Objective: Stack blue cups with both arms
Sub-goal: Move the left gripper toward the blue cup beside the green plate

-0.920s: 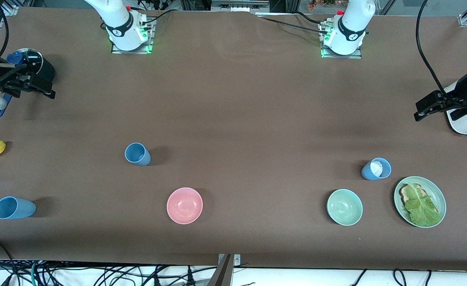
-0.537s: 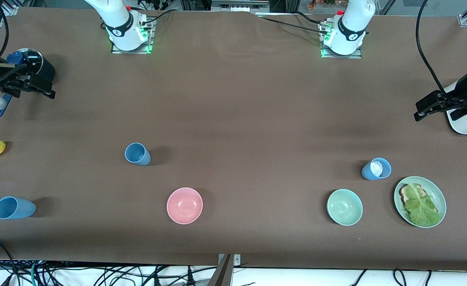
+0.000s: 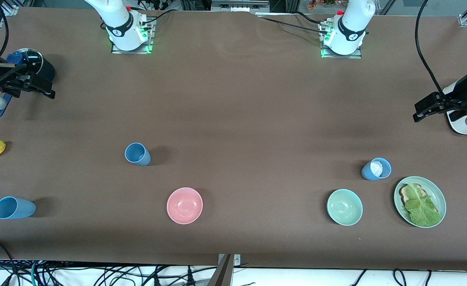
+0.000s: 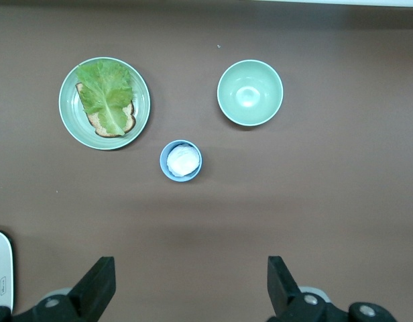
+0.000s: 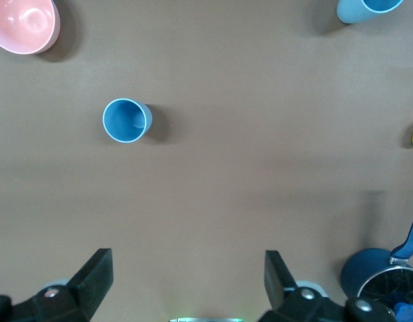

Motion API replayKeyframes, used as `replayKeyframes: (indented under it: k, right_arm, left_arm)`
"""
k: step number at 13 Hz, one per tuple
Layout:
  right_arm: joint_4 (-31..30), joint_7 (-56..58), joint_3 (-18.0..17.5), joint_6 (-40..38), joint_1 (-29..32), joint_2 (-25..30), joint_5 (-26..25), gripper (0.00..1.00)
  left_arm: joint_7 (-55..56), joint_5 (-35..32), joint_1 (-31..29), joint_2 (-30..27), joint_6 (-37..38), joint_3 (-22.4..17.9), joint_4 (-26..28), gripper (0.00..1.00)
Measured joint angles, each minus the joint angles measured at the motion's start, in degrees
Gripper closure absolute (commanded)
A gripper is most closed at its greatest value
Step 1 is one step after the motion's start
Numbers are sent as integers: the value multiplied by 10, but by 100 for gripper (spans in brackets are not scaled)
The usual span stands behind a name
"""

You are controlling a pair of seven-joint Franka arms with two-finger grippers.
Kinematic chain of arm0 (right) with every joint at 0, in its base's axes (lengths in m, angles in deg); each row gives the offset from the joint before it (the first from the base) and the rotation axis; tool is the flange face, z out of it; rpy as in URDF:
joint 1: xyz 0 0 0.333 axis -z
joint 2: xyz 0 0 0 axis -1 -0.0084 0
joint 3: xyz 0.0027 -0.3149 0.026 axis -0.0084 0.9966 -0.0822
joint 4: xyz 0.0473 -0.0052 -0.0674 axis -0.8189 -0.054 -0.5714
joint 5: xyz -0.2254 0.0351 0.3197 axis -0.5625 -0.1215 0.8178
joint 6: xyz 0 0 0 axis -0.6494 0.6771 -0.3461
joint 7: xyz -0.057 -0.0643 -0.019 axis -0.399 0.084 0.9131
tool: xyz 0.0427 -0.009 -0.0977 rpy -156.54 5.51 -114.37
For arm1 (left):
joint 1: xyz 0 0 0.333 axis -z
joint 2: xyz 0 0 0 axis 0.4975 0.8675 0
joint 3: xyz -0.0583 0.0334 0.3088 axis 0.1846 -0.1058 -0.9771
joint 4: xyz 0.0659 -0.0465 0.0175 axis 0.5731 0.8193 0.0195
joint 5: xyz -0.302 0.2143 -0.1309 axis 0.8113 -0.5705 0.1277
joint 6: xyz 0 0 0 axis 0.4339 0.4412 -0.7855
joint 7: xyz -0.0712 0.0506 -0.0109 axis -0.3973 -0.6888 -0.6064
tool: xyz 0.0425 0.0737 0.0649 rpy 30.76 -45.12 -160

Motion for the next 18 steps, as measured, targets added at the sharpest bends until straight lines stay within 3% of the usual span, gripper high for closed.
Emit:
replayKeyframes:
  k: [5, 18]
  right_arm:
    - [0, 0, 0, 0, 0, 0, 0, 0]
    - [0, 0, 0, 0, 0, 0, 0, 0]
  left_arm:
    - [-7, 0, 0, 14, -3, 0, 0, 0]
    - [-63, -1, -10, 91, -106, -3, 1, 0]
